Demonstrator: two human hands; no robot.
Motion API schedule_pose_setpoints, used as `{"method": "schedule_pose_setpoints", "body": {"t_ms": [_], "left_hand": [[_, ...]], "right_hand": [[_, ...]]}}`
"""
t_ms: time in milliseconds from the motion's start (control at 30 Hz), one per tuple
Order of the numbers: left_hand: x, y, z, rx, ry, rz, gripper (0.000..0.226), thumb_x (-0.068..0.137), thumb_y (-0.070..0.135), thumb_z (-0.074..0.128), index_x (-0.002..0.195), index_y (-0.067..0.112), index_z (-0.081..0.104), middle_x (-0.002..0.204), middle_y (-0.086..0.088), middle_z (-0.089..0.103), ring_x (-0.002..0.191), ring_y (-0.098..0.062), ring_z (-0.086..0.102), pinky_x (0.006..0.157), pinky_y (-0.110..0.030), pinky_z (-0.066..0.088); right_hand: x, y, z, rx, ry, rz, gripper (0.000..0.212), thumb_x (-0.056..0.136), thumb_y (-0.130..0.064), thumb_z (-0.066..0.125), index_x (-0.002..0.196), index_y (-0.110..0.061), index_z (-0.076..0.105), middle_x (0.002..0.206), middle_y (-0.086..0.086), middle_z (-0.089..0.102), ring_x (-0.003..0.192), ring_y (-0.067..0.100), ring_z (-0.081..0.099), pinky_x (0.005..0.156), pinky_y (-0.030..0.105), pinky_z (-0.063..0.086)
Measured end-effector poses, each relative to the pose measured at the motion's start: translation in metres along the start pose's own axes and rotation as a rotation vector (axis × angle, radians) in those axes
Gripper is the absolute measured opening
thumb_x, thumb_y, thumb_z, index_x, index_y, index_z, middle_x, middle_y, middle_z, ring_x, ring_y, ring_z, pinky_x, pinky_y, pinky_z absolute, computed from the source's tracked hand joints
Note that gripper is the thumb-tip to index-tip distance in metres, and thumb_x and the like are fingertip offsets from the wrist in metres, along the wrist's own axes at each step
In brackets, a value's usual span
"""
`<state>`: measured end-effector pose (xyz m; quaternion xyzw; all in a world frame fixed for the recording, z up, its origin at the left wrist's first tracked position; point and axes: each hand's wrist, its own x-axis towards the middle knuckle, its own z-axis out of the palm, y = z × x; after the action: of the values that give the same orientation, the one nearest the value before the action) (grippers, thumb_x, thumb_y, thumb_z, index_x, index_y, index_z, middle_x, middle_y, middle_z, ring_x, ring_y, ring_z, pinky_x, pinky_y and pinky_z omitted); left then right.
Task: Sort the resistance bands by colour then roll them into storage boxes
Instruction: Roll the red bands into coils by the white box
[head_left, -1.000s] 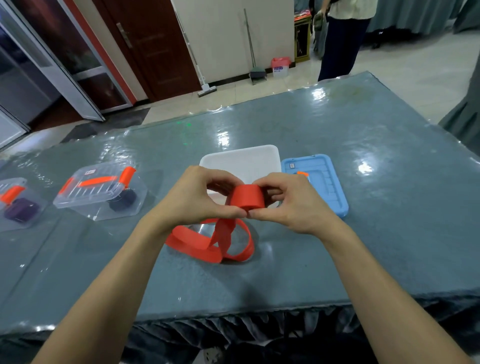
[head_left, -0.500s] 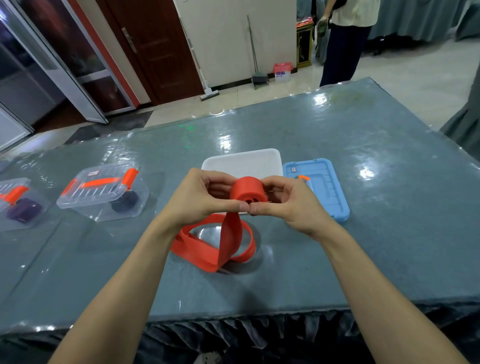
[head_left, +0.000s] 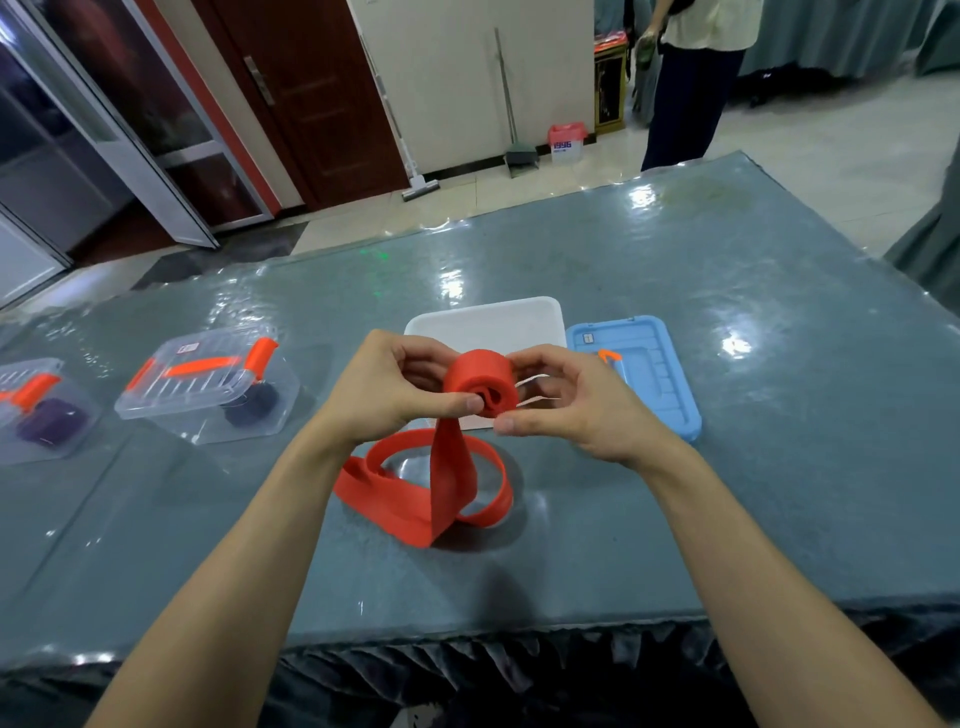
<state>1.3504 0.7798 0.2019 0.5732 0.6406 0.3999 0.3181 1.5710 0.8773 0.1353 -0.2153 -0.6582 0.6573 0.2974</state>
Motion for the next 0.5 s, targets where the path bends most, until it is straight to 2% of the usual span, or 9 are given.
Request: {"method": "schedule_pose_setpoints", "body": {"t_ms": [67,100,267,400,500], "left_hand": [[0.002,-0.003,0.000,-0.033,0.008,-0.009,0.041,0.065,0.015,0.095,0.100,0.000,0.080,0.089,-0.015,0.083,0.081,-0.023,0.081,0.079,-0.029,0.064],[0.003,-0.004,0.001,-0.042,0.006,-0.016,0.041,0.065,0.016,0.095,0.100,0.000,0.080,0.089,-0.016,0.083,0.081,-0.023,0.081,0.079,-0.029,0.063],[0.005,-0.004,0.004,-0.050,-0.029,-0.045,0.040,0.066,0.017,0.095,0.099,0.000,0.081,0.088,-0.015,0.082,0.079,-0.021,0.079,0.078,-0.027,0.062],[0.007,0.000,0.002,0.002,-0.051,-0.067,0.042,0.066,0.022,0.097,0.100,0.003,0.082,0.089,-0.016,0.082,0.084,-0.034,0.080,0.084,-0.044,0.066],[0.008,0.005,0.003,0.028,-0.077,-0.073,0.044,0.065,0.023,0.097,0.102,0.003,0.082,0.090,-0.016,0.082,0.088,-0.039,0.080,0.090,-0.051,0.064]], "right_hand": [[0.001,0.001,-0.001,-0.001,0.041,-0.004,0.049,0.075,-0.006,0.095,0.119,-0.006,0.073,0.106,0.020,0.078,0.094,0.023,0.075,0.089,0.037,0.061],[0.001,0.002,-0.001,-0.007,0.051,-0.007,0.046,0.076,-0.006,0.095,0.117,-0.006,0.074,0.105,0.023,0.078,0.091,0.022,0.074,0.089,0.037,0.061],[0.001,0.006,-0.005,-0.011,0.018,-0.024,0.045,0.076,-0.013,0.096,0.116,-0.007,0.075,0.106,0.026,0.076,0.092,0.026,0.072,0.099,0.050,0.060],[0.000,-0.003,-0.007,-0.048,-0.029,0.035,0.058,0.074,-0.012,0.097,0.126,-0.013,0.071,0.113,0.011,0.078,0.083,0.024,0.074,0.090,0.043,0.063],[0.003,-0.007,-0.005,-0.037,0.007,0.029,0.053,0.069,-0.013,0.098,0.116,-0.009,0.075,0.099,0.015,0.081,0.086,0.026,0.076,0.089,0.042,0.063]]}}
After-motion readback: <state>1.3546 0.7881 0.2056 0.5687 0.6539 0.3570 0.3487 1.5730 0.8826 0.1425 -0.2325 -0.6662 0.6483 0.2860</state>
